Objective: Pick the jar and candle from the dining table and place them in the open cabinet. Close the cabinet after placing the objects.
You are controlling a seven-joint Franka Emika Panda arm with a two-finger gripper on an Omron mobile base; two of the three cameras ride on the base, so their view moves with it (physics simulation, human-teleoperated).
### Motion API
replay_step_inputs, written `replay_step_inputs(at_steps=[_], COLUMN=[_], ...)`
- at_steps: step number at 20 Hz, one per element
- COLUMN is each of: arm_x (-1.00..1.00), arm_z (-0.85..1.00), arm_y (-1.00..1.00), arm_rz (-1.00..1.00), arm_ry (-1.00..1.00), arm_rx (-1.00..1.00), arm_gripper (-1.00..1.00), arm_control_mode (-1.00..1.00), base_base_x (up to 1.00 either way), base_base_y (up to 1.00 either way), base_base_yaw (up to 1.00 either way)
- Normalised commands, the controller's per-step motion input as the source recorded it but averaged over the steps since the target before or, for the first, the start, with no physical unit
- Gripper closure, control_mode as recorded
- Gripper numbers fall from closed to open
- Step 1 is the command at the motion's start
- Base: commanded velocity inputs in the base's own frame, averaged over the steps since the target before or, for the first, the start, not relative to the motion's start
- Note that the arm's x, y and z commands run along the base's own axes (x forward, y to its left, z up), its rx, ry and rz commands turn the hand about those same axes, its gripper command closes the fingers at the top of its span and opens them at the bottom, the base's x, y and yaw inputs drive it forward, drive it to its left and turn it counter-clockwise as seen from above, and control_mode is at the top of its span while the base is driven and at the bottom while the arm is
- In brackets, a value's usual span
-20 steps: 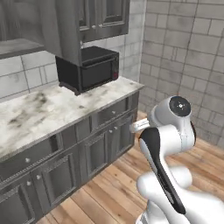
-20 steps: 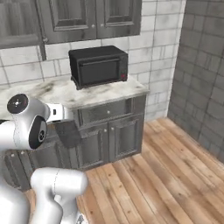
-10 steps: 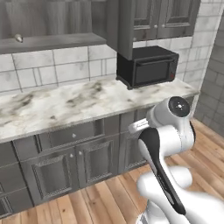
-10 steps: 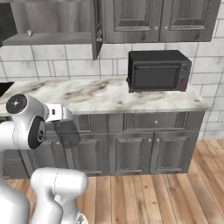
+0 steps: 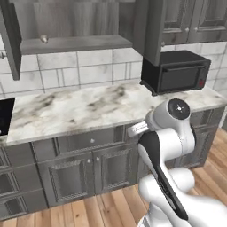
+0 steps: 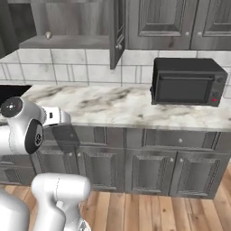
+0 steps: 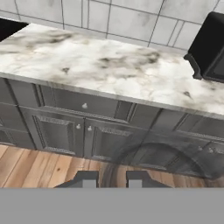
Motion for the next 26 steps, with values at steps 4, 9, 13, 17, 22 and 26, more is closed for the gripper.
replay_step_inputs(at_steps=[4,9,13,17,22,26], arm_x=[0.00,0.00,0.00,0.00,0.00,0.00], arm_z=[0.00,0.00,0.00,0.00,0.00,0.00], arm_y=[0.00,0.00,0.00,0.00,0.00,0.00], arm_rz=[0.00,0.00,0.00,0.00,0.00,0.00], arm_ry=[0.00,0.00,0.00,0.00,0.00,0.00], arm_rx=[0.00,0.00,0.00,0.00,0.00,0.00], arm_gripper=[1.00,1.00,1.00,1.00,1.00,1.00], arm_control_mode=[1.00,1.00,1.00,1.00,1.00,1.00], base_base_x=[0.70,0.43,0.45,0.43,0.39,0.38], base_base_y=[0.10,0.27,0.25,0.19,0.14,0.14], base_base_yaw=[0.09,0.12,0.11,0.10,0.09,0.09])
